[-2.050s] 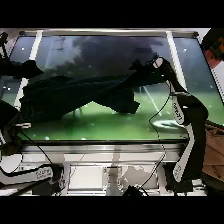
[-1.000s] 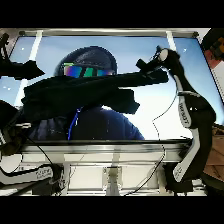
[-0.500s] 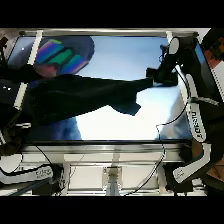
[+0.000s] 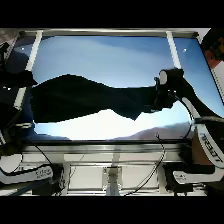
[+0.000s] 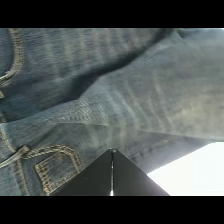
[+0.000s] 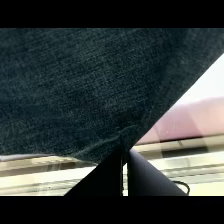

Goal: Fold the clothes and pants, and hang the long-sleeved shirts on hangers.

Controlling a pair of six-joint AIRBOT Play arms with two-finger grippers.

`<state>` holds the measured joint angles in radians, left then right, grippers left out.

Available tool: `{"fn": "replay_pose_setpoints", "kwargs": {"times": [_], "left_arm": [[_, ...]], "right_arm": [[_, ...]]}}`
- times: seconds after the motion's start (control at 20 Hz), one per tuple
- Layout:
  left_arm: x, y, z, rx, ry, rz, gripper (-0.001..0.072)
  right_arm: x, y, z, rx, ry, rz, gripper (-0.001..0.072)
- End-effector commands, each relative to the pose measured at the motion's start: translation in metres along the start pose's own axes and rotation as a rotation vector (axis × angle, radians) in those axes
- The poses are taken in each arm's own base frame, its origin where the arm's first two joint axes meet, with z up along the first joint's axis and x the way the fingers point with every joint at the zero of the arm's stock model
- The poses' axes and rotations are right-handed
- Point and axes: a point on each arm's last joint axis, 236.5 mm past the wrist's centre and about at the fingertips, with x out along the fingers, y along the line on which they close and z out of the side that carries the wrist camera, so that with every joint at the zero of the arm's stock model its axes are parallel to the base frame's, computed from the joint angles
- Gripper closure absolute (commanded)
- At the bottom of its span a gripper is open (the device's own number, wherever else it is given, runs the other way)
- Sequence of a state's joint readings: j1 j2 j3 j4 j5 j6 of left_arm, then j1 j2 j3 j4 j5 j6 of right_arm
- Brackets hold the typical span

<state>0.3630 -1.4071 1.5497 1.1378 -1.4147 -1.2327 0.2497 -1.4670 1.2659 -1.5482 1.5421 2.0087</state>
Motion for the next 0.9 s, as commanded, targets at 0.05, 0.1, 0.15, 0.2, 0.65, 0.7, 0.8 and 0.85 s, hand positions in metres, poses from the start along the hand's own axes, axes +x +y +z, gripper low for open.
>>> {"fn": "replay_pose_setpoints", "kwargs": {"times": [0.05, 0.1, 0.15, 0.2, 0.65, 0.7, 0.8, 0.85], "left_arm": [[0.001, 0.003, -0.003, -0.001, 0.012, 0.011, 0.0683], [0.003, 0.003, -0.005, -0.004, 0.018, 0.009, 0.0683], [0.006, 0.004, -0.008, -0.008, 0.028, 0.006, 0.0682], [0.009, 0.004, -0.012, -0.013, 0.039, 0.003, 0.0676], [0.019, 0.005, -0.024, -0.047, 0.073, -0.006, 0.0672], [0.019, 0.005, -0.024, -0.047, 0.073, -0.006, 0.0673], [0.019, 0.005, -0.024, -0.047, 0.073, -0.006, 0.0672], [0.019, 0.005, -0.024, -0.047, 0.073, -0.006, 0.0672]], "right_arm": [[0.018, -0.023, -0.037, 0.105, -0.045, -0.001, 0.0698], [0.018, -0.028, -0.041, 0.113, -0.05, -0.007, 0.0695], [0.017, -0.033, -0.041, 0.127, -0.062, -0.024, 0.0651], [0.015, -0.037, -0.036, 0.143, -0.083, -0.041, 0.0451], [-0.025, -0.084, 0.066, 0.419, -0.443, -0.009, 0.0091], [-0.026, -0.088, 0.085, 0.477, -0.495, 0.034, 0.0096], [-0.011, -0.097, 0.107, 0.572, -0.512, 0.071, 0.0098], [0.002, -0.098, 0.111, 0.58, -0.489, 0.067, 0.0097]]}}
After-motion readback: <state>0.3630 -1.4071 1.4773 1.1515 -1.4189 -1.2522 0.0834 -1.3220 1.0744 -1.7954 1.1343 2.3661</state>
